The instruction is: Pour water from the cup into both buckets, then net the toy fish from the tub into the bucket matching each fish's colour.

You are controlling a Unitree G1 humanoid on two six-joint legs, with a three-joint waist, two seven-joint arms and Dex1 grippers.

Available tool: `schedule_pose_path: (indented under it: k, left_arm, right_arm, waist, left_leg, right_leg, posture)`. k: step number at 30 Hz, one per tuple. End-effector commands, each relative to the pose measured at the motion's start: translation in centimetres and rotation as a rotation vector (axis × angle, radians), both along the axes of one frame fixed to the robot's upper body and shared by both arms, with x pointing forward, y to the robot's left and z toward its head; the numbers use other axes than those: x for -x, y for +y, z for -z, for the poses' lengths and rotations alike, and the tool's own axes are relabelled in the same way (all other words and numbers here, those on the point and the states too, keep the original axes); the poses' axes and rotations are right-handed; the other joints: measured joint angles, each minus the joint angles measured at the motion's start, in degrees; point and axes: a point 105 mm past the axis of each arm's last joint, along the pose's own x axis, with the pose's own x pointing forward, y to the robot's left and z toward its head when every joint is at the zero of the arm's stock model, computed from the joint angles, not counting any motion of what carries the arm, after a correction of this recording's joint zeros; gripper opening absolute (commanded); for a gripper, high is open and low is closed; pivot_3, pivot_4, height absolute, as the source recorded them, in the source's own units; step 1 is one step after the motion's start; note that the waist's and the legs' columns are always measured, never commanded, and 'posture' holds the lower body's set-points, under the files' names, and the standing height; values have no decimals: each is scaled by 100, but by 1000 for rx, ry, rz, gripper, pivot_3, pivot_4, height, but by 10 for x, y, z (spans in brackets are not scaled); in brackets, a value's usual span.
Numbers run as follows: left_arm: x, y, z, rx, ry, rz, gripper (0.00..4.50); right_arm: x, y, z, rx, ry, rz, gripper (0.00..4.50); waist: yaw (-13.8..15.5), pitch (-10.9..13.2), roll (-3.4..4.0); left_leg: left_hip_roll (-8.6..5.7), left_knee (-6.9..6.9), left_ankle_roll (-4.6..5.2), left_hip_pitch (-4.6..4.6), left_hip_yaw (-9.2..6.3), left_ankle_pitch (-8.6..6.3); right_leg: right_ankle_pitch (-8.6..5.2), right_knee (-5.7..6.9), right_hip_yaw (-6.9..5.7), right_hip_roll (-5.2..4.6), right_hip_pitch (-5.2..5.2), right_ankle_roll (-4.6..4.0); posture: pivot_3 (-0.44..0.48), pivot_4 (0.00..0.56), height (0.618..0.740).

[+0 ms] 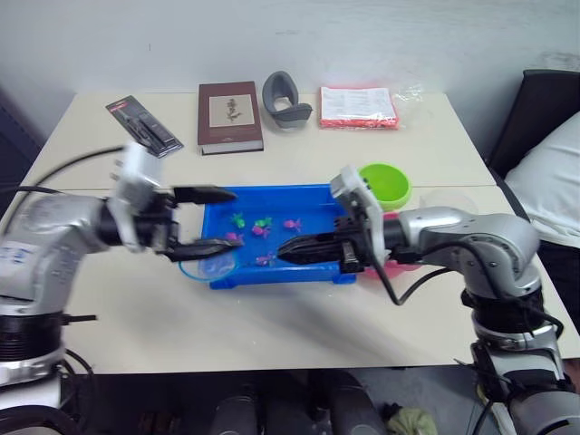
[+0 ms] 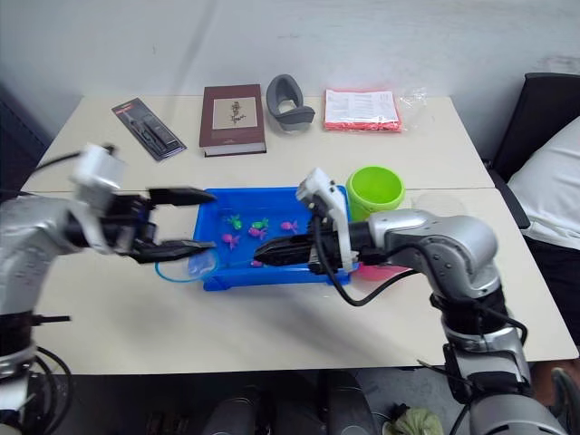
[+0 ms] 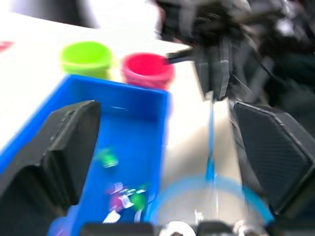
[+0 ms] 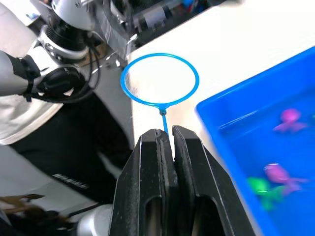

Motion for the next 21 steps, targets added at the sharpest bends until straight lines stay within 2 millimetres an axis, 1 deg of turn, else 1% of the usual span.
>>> schedule_pose_path:
  k: [1,3,5,7,9,10,12,14,18,21]
  left_arm:
    - [-1,31,-23,47,-69,-132,4428]
    - [-1,44,-24,45,-77,-182,4428]
    - [-2,57,-14,-19,-84,-238,4428]
    - [-2,72,12,-152,-85,-306,4428]
    - [-2,80,38,-239,-70,-343,4428]
    - [-1,81,48,-270,-66,-342,4428]
    - [-1,79,58,-278,-62,-337,4428]
    - [-2,74,62,-235,-66,-344,4428]
    - [-2,55,67,-169,-68,-324,4428]
    - [-1,49,70,-147,-55,-328,4428]
  right_arm:
    - [3,-15,-9,-4,-55,20,0]
    - [0,-23,-7,8,-47,51,0]
    - [-10,-36,0,64,-56,133,0]
    - [-28,-53,6,132,-93,255,0]
    - [-39,-64,9,192,-138,307,0]
    - [-41,-66,10,216,-151,309,0]
    - [-47,-69,12,246,-173,327,0]
    - [-51,-67,12,257,-188,330,0]
    - [-56,-53,14,225,-154,304,0]
    - [-60,-43,20,220,-109,290,0]
  waist:
    - [4,0,0]
    - [9,0,0]
    - [10,-1,-1]
    - [8,-1,-1]
    - [-4,-1,-1]
    - [-5,-1,-1]
    - [1,-1,-1]
    - [2,-1,-1]
    - [2,-1,-1]
    - [-4,-1,-2]
  left_leg:
    - [-1,0,0,1,1,0]
    - [-3,1,0,0,1,0]
    - [-3,0,0,0,1,0]
    - [-4,-2,-1,3,4,-1]
    - [-5,-2,-1,4,7,-2]
    - [-5,-3,-2,8,13,-2]
    - [-2,-6,-5,8,12,-3]
    - [1,-5,-6,7,10,-4]
    - [1,-5,-6,6,10,-3]
    - [1,-6,-5,4,9,-4]
  right_leg:
    - [0,0,1,0,1,0]
    - [0,0,1,-1,1,0]
    - [0,-1,0,-1,1,0]
    - [0,-4,2,-3,1,0]
    - [0,-5,5,-4,0,0]
    - [0,-5,10,-3,0,-1]
    - [-1,-10,8,-1,-2,-2]
    - [-2,-21,7,-1,-4,-4]
    - [0,-3,9,-5,-4,-4]
    - [0,-1,9,-6,-4,-4]
  posture:
    - [0,150,740]
    - [0,150,740]
    - [0,150,740]
    - [0,150,740]
    - [0,150,740]
    - [0,150,740]
    - [0,150,740]
    - [0,150,740]
    - [0,150,740]
    - [0,150,740]
